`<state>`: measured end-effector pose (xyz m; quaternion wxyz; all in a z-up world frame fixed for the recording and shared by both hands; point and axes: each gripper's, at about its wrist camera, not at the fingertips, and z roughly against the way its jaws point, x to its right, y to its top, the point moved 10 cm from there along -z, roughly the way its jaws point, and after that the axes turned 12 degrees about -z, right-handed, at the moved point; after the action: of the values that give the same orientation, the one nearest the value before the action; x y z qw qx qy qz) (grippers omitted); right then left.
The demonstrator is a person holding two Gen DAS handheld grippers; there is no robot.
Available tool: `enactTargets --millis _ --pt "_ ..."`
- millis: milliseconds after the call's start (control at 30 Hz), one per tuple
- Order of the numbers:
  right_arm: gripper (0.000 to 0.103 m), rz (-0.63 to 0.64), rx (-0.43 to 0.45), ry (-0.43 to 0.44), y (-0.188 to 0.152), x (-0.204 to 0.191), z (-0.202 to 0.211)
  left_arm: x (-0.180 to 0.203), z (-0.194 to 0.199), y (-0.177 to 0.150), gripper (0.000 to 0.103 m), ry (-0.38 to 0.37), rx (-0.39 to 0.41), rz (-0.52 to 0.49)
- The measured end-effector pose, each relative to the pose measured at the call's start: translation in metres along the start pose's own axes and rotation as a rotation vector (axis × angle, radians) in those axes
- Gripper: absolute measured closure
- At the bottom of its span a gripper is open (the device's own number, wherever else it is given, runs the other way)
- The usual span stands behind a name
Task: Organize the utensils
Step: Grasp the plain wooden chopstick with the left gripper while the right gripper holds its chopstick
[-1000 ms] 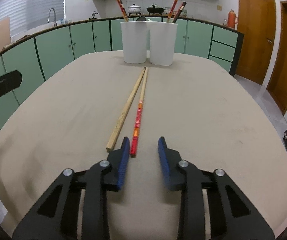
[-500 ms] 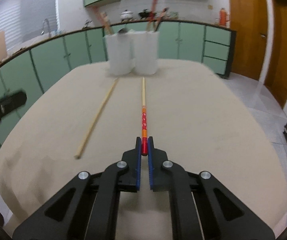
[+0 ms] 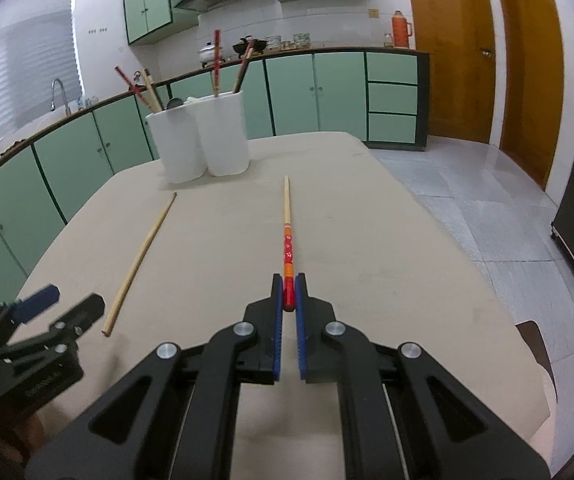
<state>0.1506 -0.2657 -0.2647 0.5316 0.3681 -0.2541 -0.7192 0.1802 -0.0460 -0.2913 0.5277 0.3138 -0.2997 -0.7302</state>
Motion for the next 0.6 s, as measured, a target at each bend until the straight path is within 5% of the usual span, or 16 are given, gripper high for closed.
enactTargets --millis 300,600 --pt "0.098 0.013 0.045 0.023 0.008 -0.003 0.010 0.011 -0.012 -0.009 0.052 -0.024 -0.049 0.049" --pt "0.098 0.011 0.040 0.033 0.007 -0.006 0.010 0.011 -0.016 -0.014 0.097 -0.012 -0.072 0.072"
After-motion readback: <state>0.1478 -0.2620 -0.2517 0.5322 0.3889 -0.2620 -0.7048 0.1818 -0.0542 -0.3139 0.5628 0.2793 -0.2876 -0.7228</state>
